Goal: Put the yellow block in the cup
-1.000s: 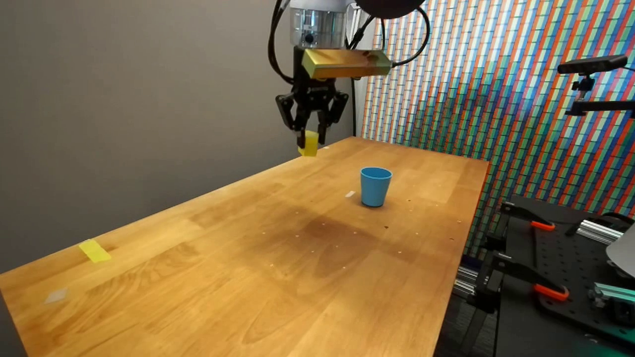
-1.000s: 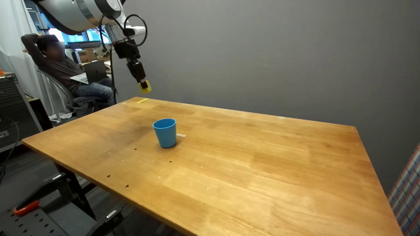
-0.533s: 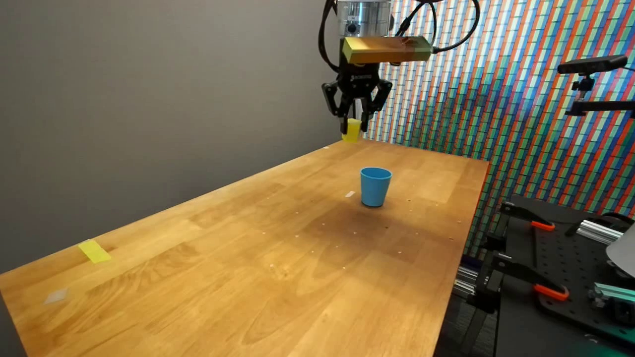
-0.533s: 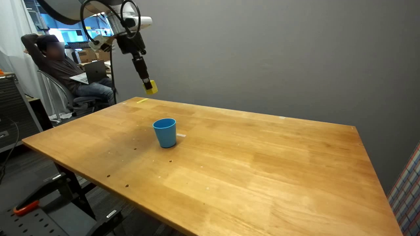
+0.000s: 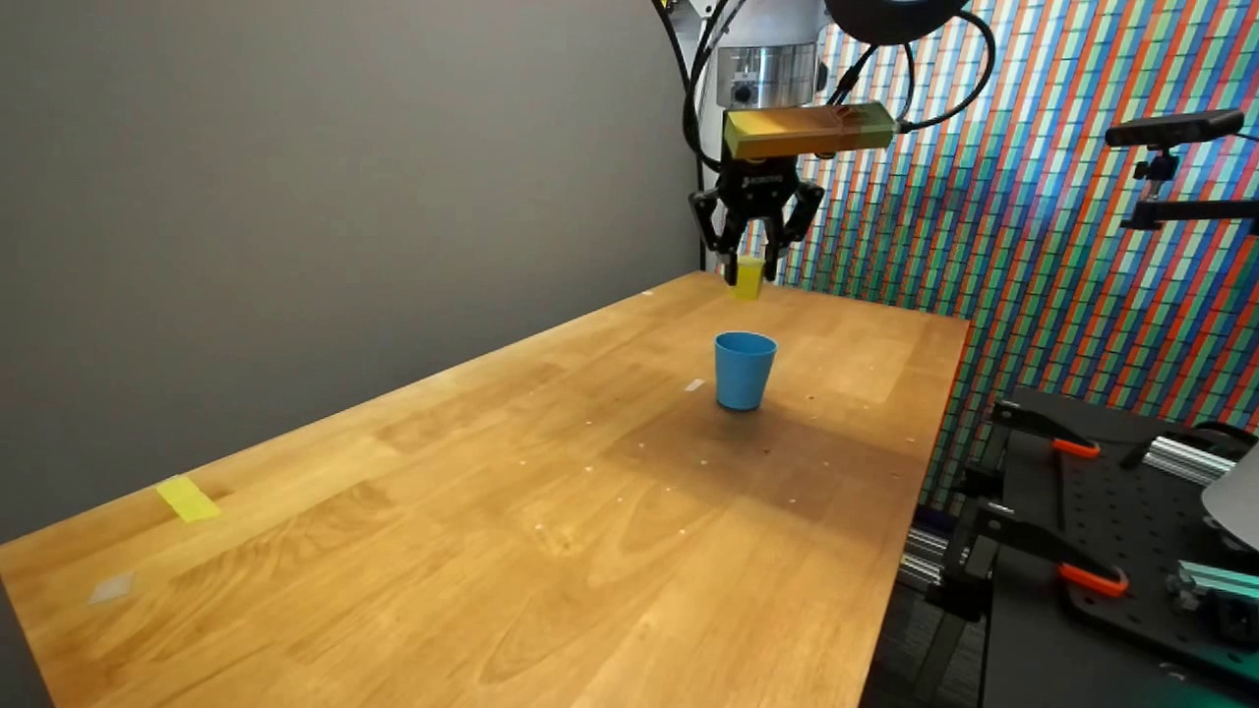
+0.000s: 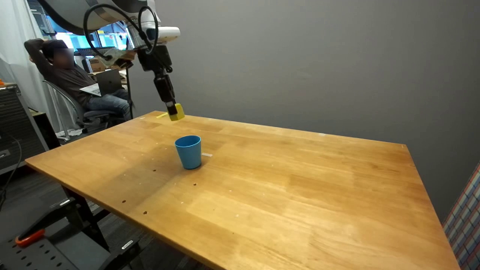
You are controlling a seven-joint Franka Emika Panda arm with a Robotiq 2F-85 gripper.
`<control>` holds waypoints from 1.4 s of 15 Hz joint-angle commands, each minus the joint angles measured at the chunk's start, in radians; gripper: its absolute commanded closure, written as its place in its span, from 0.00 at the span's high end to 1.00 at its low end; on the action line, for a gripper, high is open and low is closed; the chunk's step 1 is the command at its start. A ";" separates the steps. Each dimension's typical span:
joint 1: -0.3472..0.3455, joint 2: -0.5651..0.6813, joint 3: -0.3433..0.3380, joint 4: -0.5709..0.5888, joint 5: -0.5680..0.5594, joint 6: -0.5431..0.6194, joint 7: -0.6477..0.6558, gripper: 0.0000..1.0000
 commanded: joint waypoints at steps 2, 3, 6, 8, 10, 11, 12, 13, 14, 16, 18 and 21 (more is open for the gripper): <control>-0.049 -0.008 0.009 -0.035 -0.035 0.060 0.026 0.19; -0.054 -0.001 0.009 -0.035 -0.034 0.066 0.019 0.19; -0.063 0.013 0.008 -0.037 -0.032 0.077 0.009 0.19; -0.066 0.017 0.009 -0.036 -0.008 0.079 -0.008 0.69; -0.067 0.019 0.008 -0.037 0.001 0.085 -0.010 0.77; -0.068 0.019 0.008 -0.037 0.008 0.086 -0.015 0.84; -0.068 0.020 0.008 -0.037 0.013 0.087 -0.018 0.92; -0.068 0.020 0.009 -0.038 0.019 0.088 -0.019 0.98; -0.066 0.015 0.011 -0.039 0.028 0.087 -0.026 1.00; -0.063 0.003 0.018 -0.042 0.055 0.086 -0.051 1.00; -0.047 -0.034 0.049 -0.048 0.142 0.041 -0.166 1.00; -0.015 -0.119 0.109 -0.042 0.291 -0.120 -0.360 0.99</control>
